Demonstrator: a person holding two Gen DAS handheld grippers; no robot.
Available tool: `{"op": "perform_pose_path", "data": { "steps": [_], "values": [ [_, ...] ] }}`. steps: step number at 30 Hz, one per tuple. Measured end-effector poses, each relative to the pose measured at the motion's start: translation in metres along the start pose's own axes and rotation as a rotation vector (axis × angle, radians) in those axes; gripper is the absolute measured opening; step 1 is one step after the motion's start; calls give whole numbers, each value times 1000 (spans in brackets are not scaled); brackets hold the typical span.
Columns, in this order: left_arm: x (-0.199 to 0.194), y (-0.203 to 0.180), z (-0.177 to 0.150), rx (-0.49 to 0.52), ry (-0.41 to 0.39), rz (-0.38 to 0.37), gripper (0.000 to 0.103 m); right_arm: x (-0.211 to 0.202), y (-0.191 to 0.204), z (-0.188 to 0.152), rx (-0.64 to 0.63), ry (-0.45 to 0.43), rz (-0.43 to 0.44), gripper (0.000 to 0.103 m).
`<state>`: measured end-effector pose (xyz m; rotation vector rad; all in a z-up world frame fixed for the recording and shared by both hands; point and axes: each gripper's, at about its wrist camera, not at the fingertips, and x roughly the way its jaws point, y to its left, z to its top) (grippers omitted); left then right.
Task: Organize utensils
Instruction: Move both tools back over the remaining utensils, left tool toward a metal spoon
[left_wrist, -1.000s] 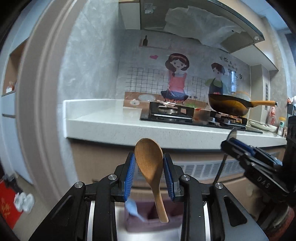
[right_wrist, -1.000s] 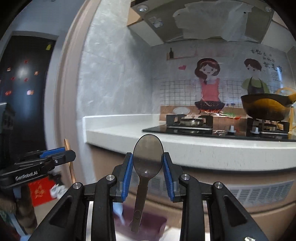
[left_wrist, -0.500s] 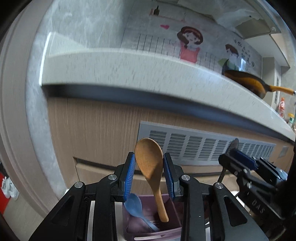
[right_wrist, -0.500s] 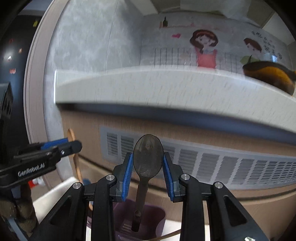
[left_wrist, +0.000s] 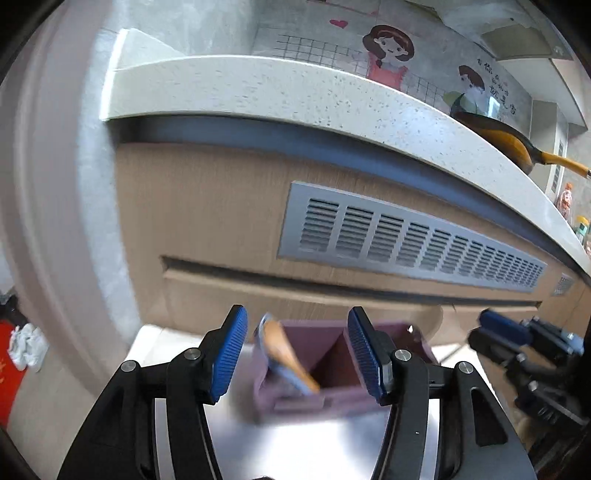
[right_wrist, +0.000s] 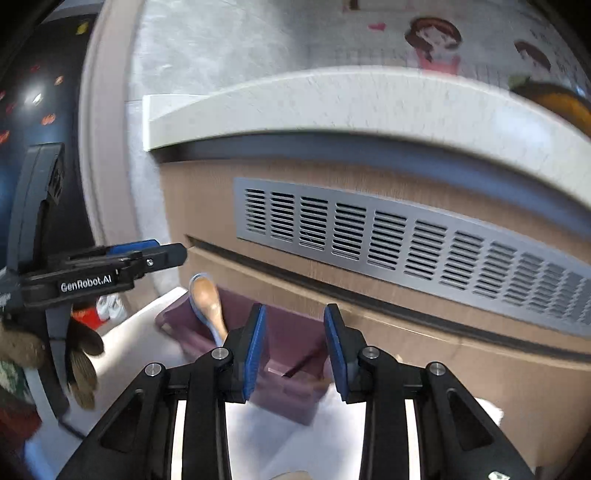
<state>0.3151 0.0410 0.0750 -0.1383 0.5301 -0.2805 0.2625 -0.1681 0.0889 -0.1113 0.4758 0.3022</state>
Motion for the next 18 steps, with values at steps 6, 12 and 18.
{"op": "perform_pose_path", "data": {
  "steps": [6,12,18],
  "values": [
    [-38,18,-49,-17,132,22,58,-28,21,-32,-78,184,253,31],
    [-59,28,-113,-40,280,-1,58,-31,66,-94,-218,370,386,31],
    [-71,35,-150,-71,351,16,58,-12,84,-124,-194,474,466,30]
  ]
}}
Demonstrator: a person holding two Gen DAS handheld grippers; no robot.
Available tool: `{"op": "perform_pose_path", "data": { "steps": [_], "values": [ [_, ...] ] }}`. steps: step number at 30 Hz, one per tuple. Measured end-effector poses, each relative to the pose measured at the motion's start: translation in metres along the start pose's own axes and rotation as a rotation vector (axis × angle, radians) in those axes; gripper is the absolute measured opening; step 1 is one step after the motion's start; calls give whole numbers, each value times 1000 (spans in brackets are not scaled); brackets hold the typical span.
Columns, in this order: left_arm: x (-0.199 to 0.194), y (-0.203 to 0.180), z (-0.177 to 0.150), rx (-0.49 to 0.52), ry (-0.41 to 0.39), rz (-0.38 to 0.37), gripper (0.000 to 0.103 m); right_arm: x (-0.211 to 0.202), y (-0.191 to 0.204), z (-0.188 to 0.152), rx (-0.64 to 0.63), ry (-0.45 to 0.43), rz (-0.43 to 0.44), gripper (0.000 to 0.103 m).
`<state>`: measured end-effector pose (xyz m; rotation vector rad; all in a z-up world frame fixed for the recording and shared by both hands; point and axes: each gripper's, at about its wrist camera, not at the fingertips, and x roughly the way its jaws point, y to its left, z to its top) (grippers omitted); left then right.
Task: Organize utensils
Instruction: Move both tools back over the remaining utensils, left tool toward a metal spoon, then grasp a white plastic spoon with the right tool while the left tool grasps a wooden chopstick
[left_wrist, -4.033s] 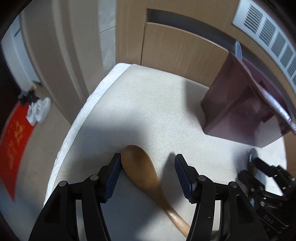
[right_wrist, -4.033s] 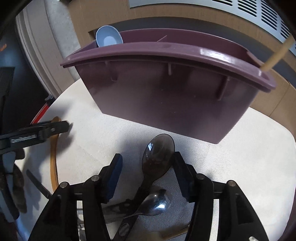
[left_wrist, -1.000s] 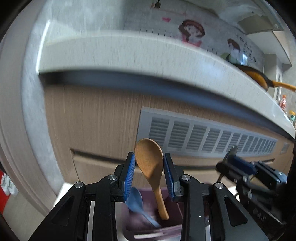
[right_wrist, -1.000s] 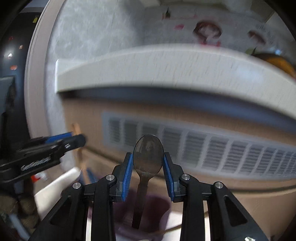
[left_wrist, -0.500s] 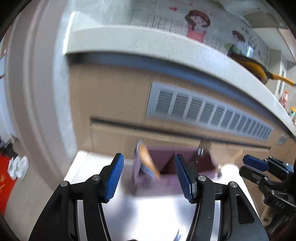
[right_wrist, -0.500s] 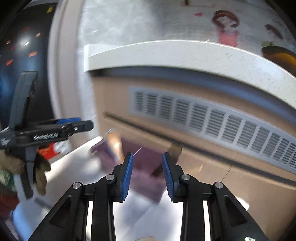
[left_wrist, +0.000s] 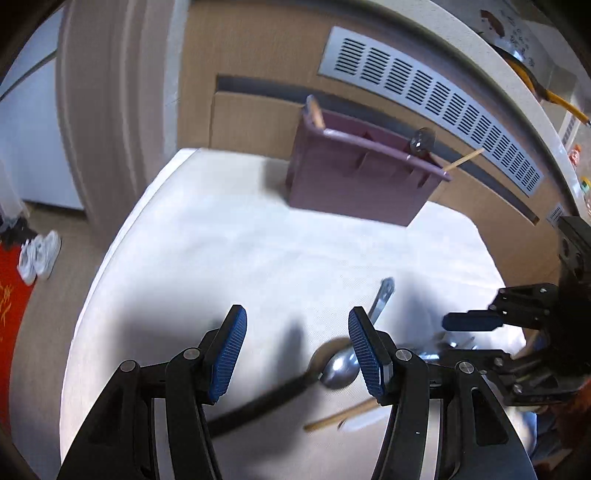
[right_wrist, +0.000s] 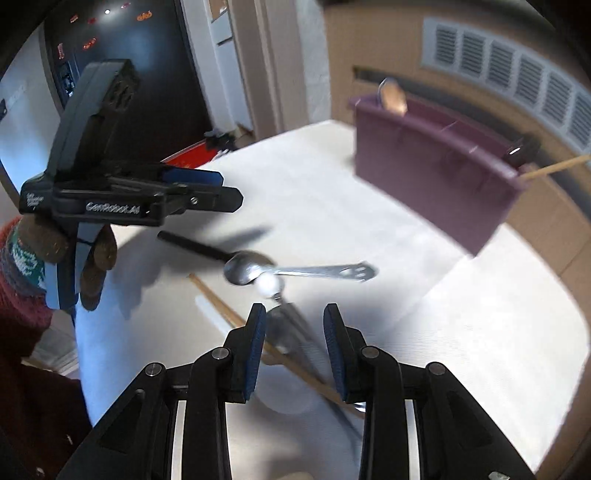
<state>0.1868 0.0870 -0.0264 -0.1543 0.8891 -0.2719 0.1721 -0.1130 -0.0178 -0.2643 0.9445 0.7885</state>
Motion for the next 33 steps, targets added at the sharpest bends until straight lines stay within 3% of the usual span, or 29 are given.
{"op": "perform_pose_path", "data": {
  "steps": [6,12,17,23,29,33],
  "values": [
    [-12,12,-13,-17,9,12,58,36,14,16,-61,63,21,27],
    [-7,15,-16,4,46,-8,58,62,26,24,-142,105,-32,22],
    [-4,7,-18,32,69,-40,58,45,1,24,-19,54,-34,20],
    [3,-23,-30,113,130,-76,58,4,-60,9,219,-33,-74,20],
    [11,-63,-36,218,194,-161,58,-13,-83,-6,286,-66,-103,20],
    [25,-92,-30,295,205,-154,58,-26,-89,-15,311,-96,-111,20]
  ]
}}
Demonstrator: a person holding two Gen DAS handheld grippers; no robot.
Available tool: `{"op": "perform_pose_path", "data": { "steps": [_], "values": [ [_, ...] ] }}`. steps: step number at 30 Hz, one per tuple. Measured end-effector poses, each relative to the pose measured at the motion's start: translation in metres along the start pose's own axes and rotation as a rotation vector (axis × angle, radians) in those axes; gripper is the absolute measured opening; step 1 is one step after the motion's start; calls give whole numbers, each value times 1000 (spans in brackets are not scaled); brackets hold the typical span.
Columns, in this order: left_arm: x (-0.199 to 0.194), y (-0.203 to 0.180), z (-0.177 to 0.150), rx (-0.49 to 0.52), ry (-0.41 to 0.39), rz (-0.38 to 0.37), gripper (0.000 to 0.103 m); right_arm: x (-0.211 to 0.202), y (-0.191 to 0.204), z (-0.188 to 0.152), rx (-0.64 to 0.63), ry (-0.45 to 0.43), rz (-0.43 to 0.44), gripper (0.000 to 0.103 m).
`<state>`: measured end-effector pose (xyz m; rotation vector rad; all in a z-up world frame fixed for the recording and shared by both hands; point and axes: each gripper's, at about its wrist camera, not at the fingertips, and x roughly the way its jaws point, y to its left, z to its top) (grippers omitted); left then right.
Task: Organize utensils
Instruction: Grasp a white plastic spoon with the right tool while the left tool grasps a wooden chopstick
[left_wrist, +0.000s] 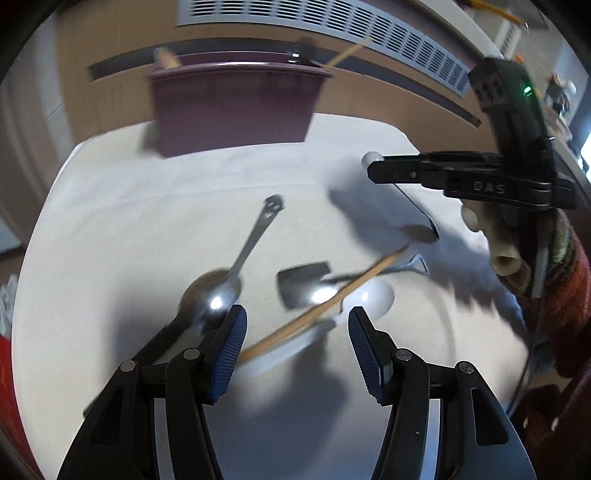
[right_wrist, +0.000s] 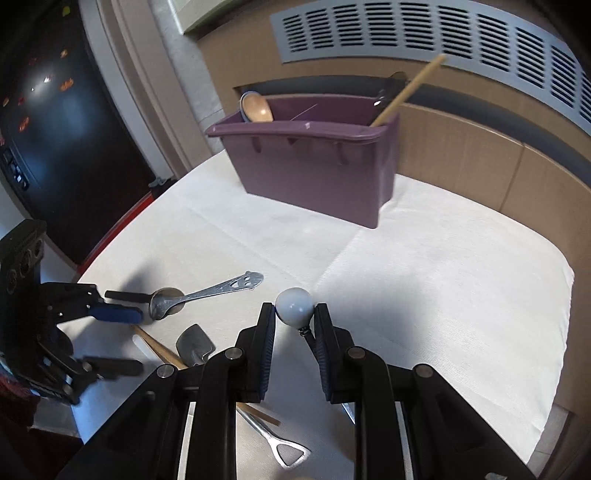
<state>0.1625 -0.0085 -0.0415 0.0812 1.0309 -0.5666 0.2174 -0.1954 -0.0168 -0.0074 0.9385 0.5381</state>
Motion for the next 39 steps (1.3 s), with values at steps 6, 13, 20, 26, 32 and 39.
{"op": "perform_pose_path", "data": {
  "steps": [6,13,20,26,32,39],
  "values": [
    [23,-47,25,208,39,-30,58,-23,-12,-6,25,-47,-15,20],
    [57,-69,38,338,103,57,58,-43,-44,-8,115,-102,-19,20],
    [51,-10,41,208,83,249,58,-37,-47,-9,134,-106,0,20],
    [43,28,41,82,75,218,57,-26,-39,-7,128,-91,20,20],
    [32,8,51,102,-18,134,44,-21,-35,-8,112,-76,22,20],
    [68,-2,83,127,77,164,26,-25,-37,-7,122,-88,29,20]
  ]
}}
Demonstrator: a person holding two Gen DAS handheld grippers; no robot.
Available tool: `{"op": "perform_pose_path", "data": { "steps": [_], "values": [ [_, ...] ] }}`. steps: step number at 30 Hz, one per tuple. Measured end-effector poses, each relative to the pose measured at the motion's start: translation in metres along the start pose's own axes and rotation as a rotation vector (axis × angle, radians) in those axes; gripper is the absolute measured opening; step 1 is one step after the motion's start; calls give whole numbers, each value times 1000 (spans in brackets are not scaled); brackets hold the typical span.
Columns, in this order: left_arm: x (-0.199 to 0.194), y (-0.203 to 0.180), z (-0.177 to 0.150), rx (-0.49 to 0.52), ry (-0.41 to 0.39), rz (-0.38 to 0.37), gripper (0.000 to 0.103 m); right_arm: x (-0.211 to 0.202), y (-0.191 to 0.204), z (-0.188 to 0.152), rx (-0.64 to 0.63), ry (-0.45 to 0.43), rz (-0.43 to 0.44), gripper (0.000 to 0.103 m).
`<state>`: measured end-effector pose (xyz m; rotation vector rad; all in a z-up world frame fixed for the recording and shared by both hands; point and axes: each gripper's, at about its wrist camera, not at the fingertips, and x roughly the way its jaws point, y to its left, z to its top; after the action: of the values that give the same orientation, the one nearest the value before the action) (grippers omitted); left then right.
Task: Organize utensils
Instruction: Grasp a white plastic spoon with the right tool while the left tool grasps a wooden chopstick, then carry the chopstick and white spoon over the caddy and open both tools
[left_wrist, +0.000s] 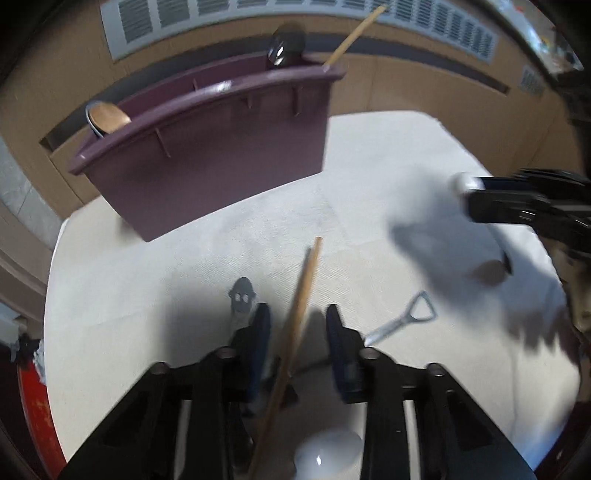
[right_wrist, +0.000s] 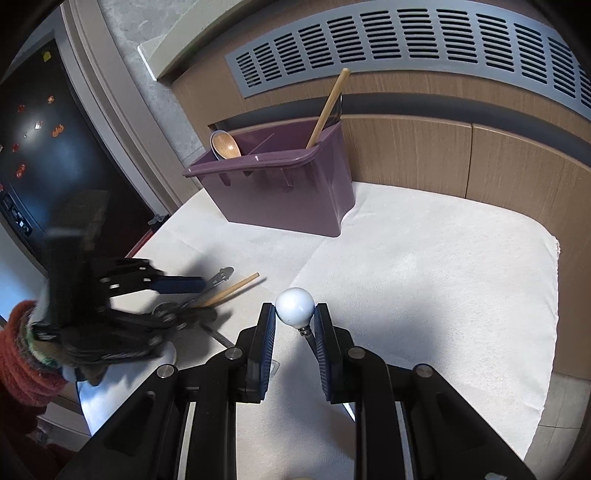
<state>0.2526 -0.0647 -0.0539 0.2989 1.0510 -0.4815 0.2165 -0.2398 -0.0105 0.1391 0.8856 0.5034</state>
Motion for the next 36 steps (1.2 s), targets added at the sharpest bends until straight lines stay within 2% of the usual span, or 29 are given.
{"op": "perform_pose_path", "data": {
  "steps": [3,5,6,9,13,16,20,25,32,36],
  "values": [
    [13,7,3,-46,52,-21,25,-4,0,1,2,-11,3,20],
    [11,11,5,-81,52,-49,10,-6,1,1,-3,-21,-6,20],
    [9,12,6,-97,39,-55,8,-7,4,1,-11,-27,-16,20],
    [-7,14,3,-104,-32,-20,5,-11,12,1,-38,-47,-40,20],
    [-41,14,-6,-134,-140,-33,5,-21,25,5,-62,-75,-46,20],
    [-67,19,-14,-160,-230,-15,5,-25,34,8,-76,-93,-50,20],
    [-100,41,-26,-259,-333,-57,5,-31,43,13,-68,-113,-29,20],
    [-120,63,-37,-340,-415,-80,5,-37,55,23,-60,-135,9,19],
    [-143,76,-41,-389,-514,-87,5,-40,68,34,-52,-160,45,19],
    [-172,81,-26,-404,-630,-55,5,-49,76,49,-49,-202,62,19]
  ]
}}
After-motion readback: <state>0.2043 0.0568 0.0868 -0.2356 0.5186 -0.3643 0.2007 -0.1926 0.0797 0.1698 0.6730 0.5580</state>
